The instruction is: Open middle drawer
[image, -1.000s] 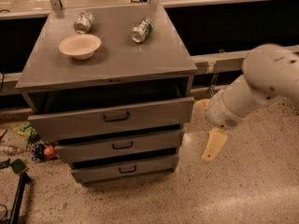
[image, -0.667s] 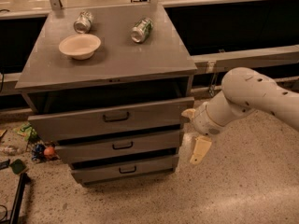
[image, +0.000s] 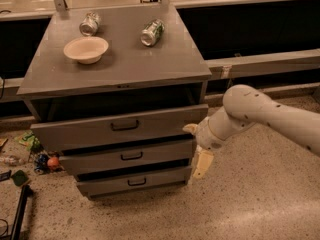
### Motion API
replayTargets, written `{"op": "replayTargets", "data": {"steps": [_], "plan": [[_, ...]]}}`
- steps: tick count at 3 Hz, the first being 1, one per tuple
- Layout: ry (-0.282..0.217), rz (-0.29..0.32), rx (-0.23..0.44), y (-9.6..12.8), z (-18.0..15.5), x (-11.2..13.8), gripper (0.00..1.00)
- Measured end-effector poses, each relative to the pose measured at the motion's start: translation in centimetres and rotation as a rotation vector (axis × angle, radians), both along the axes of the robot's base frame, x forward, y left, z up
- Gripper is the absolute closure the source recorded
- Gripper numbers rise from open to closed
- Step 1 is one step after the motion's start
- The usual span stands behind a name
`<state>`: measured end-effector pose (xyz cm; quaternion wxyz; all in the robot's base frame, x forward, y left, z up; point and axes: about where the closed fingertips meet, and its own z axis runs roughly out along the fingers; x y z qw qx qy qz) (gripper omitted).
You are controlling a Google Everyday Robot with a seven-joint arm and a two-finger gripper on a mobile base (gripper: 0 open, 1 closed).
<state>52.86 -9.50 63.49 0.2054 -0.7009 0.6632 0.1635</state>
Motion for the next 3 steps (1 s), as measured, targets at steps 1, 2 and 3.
{"op": "replayTargets", "data": {"steps": [1,2,3], "plan": [[0.021,0.073,0.035,2.1,-4.1,2.3,0.0],[0.016,0.121,0.052,3.5,-7.1,4.8,0.0],[0.01,0.137,0.054,4.1,-8.9,6.2,0.0]]}}
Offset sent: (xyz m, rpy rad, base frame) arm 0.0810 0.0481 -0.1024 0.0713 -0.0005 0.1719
